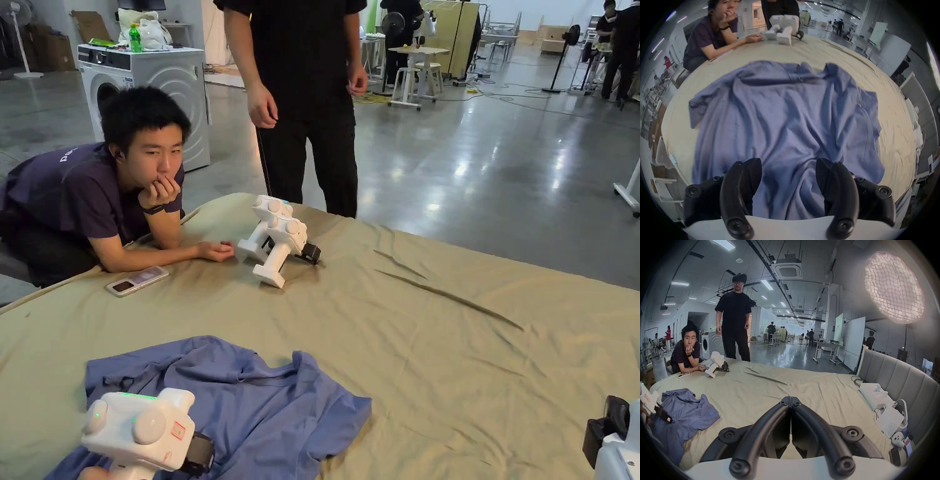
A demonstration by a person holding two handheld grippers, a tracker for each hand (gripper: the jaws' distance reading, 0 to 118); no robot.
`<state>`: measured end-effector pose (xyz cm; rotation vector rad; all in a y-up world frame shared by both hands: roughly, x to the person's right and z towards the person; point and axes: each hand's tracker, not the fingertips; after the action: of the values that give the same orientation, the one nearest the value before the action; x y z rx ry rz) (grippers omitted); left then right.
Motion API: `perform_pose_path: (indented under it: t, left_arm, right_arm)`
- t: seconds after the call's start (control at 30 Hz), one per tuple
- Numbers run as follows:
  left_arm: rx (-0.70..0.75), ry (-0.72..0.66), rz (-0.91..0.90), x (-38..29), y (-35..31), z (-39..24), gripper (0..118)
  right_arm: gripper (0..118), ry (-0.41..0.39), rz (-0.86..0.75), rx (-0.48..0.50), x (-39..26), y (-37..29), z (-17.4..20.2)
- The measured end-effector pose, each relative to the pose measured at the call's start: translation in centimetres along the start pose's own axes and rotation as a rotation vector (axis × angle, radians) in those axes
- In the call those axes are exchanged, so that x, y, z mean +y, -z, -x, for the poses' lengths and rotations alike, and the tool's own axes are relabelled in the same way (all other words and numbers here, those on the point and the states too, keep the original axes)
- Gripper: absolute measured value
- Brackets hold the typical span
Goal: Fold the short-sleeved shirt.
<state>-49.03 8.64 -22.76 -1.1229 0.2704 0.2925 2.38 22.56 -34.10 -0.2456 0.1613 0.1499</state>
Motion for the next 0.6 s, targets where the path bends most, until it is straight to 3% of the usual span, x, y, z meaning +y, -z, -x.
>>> perform_pose_path:
  t: [0.23,0.27,0.33,0.37,0.4,0.53,0.6]
  left_arm:
    - [0.096,0.057,0.022,-1.1,1.3,-2.3,71]
    - [0.103,0.062,0.031,-1.1,1.1,-2.5,64]
    - [0.066,0.12,0.003,-1.3,0.9,-3.2,29]
    - [0.109,0.171,-0.02,-1.7,0.9,-4.0,12]
    - [0.193,0.23,-0.039,-2.1,1.1,-4.8,4]
    - [0.152,0.219,-0.053,-2.9,1.3,-3.9,4]
    - [0.08,0.124,-0.082,-2.9,0.4,-3.0,4]
  right_arm:
    - [0,-0.018,0.018,-0.002,-0.3,0.0,0.3]
    - [0,-0.02,0.02,-0.003,-0.3,0.0,0.3]
    - [0,-0.023,0.025,-0.006,-0.4,0.0,0.4]
    - [0,-0.021,0.028,-0.006,-0.4,0.0,0.4]
    - [0,-0.018,0.029,-0.005,-0.5,0.1,0.5]
    - [0,-0.017,0.034,-0.002,-0.9,0.1,0.7]
    - [0,-0.017,0.039,-0.002,-1.1,0.2,0.7]
